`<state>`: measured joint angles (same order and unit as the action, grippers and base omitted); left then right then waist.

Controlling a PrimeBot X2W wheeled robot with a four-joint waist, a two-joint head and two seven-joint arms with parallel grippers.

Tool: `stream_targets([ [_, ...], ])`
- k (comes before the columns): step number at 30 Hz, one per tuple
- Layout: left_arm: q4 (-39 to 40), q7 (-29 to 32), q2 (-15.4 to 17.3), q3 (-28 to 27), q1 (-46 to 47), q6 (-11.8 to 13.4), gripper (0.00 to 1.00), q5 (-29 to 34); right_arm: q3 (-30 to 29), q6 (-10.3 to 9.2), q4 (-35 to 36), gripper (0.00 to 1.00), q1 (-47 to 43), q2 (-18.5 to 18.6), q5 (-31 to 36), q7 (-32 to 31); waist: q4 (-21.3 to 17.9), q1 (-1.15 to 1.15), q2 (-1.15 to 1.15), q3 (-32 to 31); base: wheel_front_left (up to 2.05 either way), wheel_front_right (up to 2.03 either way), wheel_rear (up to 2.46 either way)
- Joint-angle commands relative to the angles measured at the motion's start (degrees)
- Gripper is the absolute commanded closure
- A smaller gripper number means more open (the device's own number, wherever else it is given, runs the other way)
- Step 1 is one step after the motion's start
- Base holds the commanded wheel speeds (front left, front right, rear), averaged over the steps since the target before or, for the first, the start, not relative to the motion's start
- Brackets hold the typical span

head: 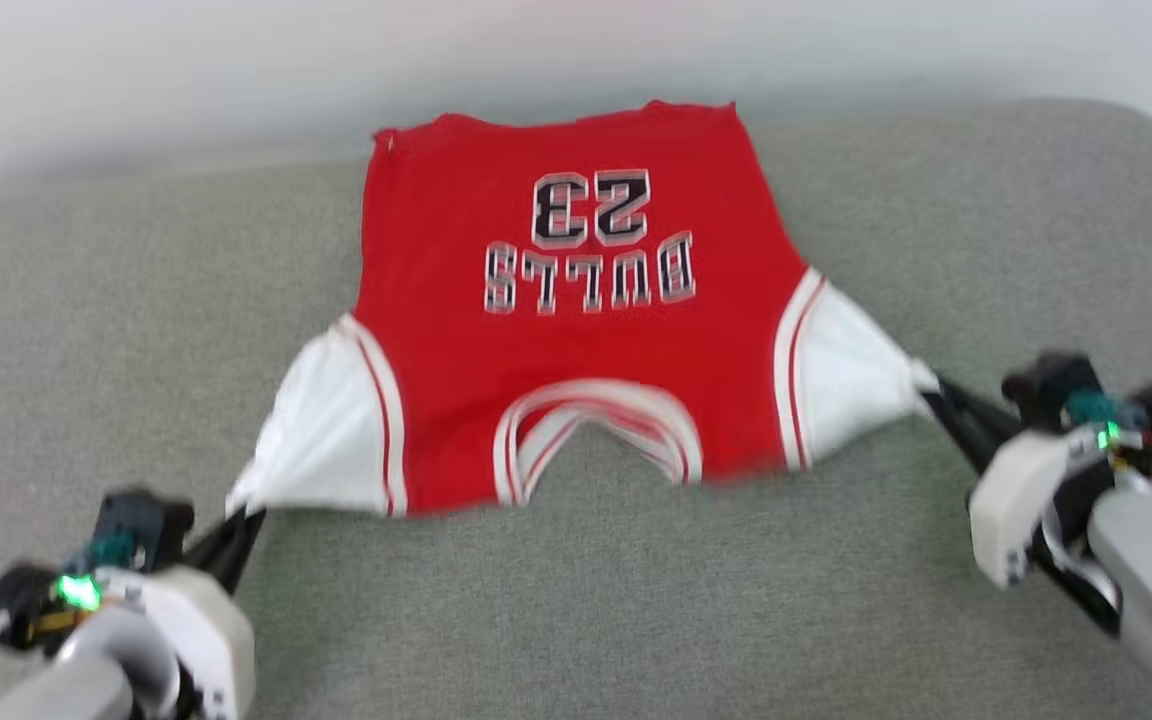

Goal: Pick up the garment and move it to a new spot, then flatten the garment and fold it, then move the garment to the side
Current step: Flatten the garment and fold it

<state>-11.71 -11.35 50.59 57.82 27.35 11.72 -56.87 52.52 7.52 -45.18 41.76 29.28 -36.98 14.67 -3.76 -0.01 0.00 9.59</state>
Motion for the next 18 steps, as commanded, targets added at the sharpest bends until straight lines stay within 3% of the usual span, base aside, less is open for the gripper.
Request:
stream_targets([
  [1,0.96,-0.54,0.92,0.21,-2.98,1.02,1.00,-0.94,0.66,-0.06,1.15,1.00,-2.86,1.70,-0.74,-0.18,-0.50,0.01,0.00,-1.95,0.00,0.00,0.00],
  [11,6.36,-2.12,4.32,1.02,-15.31,5.70,1.00,-5.46,-0.69,-0.07,10.09,1.00,-17.67,10.41,-4.14,-1.80,-0.29,0.01,0.00,-6.16,0.00,0.00,0.00],
  [18,11.64,-3.28,7.13,-0.11,-22.72,9.73,1.00,-7.59,-6.05,-0.08,17.76,1.00,-30.14,14.90,-4.57,-4.77,-0.01,0.01,0.00,-6.29,0.00,0.00,0.00],
])
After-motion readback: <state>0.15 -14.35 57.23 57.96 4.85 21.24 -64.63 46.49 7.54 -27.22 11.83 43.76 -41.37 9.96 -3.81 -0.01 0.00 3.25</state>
